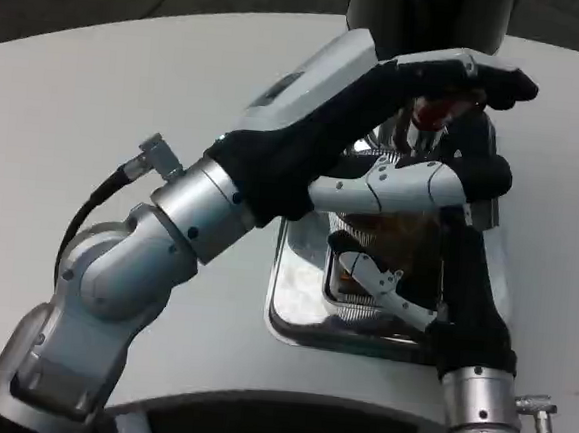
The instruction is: Grasp the cup under the faucet to collect the drink, then remove the cup.
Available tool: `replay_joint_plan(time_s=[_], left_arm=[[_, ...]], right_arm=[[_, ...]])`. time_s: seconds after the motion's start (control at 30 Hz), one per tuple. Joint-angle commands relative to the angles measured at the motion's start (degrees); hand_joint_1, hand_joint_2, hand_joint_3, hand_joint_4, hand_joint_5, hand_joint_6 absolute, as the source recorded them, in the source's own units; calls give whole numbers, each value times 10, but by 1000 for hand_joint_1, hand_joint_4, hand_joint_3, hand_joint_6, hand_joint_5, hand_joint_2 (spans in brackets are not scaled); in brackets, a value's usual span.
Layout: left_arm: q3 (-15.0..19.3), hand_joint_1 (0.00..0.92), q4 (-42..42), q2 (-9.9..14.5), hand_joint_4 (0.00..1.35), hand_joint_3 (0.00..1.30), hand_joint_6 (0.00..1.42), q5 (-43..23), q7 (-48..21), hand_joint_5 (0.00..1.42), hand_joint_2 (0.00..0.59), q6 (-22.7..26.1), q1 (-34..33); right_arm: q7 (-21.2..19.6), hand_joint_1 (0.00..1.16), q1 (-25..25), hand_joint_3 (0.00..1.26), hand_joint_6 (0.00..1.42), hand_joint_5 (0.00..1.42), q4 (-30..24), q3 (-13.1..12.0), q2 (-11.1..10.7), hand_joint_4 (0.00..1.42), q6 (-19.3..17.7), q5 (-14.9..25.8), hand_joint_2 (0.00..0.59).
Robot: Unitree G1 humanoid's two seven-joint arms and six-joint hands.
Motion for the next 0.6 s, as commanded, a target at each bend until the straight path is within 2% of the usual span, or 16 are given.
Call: replay_joint_plan(time_s=[0.03,0.27,0.43,0.6], left_arm=[[-5,0,2,8,318,349,176,12,-8,311,91,7,9],[10,0,-5,12,320,351,176,0,-7,311,91,18,19],[26,0,-11,10,325,352,176,-17,-7,311,91,33,30],[44,0,-13,0,276,344,187,-66,-14,290,92,67,45]], right_arm=[[-14,831,-7,0,70,5,18,3,5,0,-8,-5,178],[-52,846,-15,63,158,163,36,-2,5,149,-7,-16,178],[-72,857,-19,145,273,290,44,-7,0,255,-6,-21,169],[-83,866,-21,230,315,375,55,-14,-6,360,-7,-20,171]])
